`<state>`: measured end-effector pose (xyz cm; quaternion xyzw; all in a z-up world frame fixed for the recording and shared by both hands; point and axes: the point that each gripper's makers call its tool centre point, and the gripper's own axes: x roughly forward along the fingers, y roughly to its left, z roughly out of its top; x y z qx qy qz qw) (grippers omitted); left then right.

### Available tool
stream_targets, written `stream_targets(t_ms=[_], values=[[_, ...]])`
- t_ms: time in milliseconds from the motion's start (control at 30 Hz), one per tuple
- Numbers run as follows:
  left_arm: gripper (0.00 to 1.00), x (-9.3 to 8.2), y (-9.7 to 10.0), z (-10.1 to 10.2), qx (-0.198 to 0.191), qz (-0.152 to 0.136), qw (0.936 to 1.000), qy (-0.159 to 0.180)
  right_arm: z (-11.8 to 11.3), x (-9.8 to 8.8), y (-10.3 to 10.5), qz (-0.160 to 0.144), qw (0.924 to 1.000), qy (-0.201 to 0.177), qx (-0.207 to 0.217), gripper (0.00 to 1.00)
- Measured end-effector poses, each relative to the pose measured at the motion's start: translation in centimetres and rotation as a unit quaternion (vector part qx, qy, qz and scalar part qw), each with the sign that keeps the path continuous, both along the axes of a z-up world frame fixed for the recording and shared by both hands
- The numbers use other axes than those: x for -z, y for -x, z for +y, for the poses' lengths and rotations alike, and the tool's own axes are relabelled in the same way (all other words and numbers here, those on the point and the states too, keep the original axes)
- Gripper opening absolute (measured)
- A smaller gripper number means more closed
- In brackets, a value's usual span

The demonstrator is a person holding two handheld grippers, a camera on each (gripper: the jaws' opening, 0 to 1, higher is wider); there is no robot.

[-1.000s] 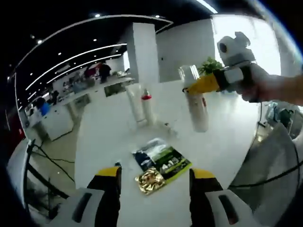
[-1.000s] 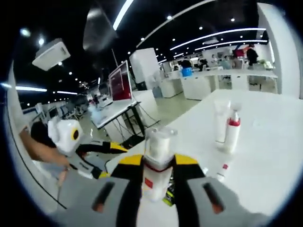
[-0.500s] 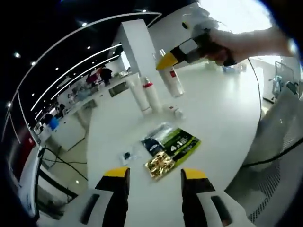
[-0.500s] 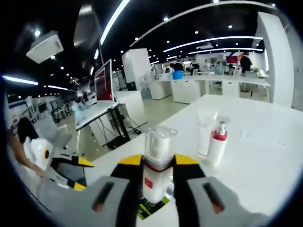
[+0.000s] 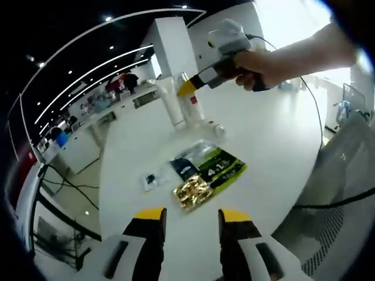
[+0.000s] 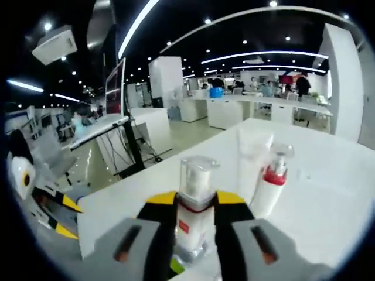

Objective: Arrange the skincare products in the storage area until every visible bottle or jar stands upright without overlapping.

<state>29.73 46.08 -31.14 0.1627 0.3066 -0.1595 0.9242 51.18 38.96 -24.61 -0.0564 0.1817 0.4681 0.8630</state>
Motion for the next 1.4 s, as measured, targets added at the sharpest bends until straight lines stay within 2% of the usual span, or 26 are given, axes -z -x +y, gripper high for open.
stream_targets(t_ms=[100,367,733,1400], values=[[0.36,0.1,0.1,-0.1,-0.001,0.004,1.0,0.003,0.8,0.7,-0.8,-0.021,0.9997,0.01,-0.006,0.24],[0.35,0.5,0.3,-0.3,0.005,0.011,0.9999,0.002,2.0,2.2,-3.0,-0.031,0.9995,0.006,0.003,0.24],[0.33,0.5,0.4,-0.3,0.005,0.013,0.9999,0.004,2.3,3.6,-4.0,-0.046,0.9987,0.019,0.006,0.24],[0.32,0.5,0.4,-0.1,0.001,0.011,0.9999,0.001,1.3,3.0,-4.3,-0.056,0.998,0.019,0.022,0.24]])
